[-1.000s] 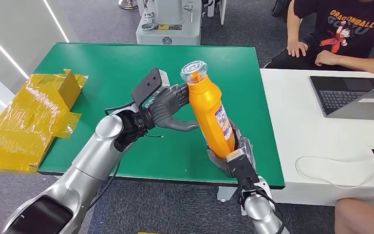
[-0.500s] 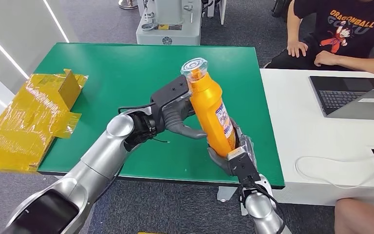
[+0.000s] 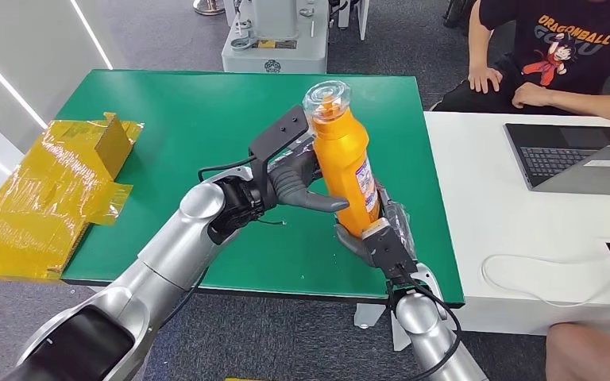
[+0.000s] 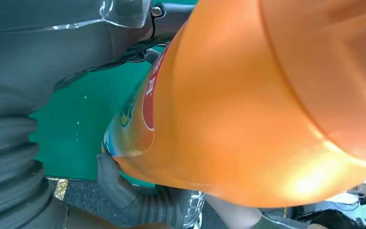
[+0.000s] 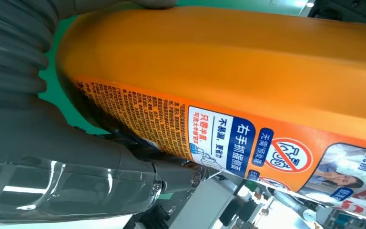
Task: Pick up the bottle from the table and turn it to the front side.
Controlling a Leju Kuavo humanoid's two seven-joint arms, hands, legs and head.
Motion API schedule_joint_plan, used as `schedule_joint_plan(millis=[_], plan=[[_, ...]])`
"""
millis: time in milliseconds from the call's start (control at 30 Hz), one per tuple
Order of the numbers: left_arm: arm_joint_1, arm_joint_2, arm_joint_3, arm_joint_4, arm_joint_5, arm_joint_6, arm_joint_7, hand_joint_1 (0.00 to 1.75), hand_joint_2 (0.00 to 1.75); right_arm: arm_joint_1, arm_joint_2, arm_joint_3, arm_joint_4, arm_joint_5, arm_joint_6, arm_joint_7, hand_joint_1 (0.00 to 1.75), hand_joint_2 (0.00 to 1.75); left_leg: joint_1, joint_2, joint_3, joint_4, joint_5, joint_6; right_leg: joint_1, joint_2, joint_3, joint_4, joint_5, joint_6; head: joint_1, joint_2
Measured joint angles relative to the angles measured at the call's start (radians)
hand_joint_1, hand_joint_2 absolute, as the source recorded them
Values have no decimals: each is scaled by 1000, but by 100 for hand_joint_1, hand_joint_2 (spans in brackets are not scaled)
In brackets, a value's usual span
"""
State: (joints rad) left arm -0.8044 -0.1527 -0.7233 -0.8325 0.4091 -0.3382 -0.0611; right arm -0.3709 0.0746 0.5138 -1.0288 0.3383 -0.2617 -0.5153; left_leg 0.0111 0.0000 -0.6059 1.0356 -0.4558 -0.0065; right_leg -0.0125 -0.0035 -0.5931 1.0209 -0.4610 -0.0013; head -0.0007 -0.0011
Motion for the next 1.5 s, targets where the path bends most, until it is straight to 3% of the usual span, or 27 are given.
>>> schedule_joint_plan(millis=[400,900,1500], plan=[[1,-6,0,-8,12,35,-4,0,175,-17,4,-1,54,31,-3,6,175,175,0,0,0,0,0,0,0,0,0,0,0,0,0,0],[81,-105,0,-52,15,263,-95,0,175,-26,26,-15,88,60,1,9,175,175,0,0,0,0,0,0,0,0,0,0,0,0,0,0],[86,-158,0,-39,-32,360,-70,0,175,-62,41,-39,167,45,-5,-11,175,175,0,0,0,0,0,0,0,0,0,0,0,0,0,0]])
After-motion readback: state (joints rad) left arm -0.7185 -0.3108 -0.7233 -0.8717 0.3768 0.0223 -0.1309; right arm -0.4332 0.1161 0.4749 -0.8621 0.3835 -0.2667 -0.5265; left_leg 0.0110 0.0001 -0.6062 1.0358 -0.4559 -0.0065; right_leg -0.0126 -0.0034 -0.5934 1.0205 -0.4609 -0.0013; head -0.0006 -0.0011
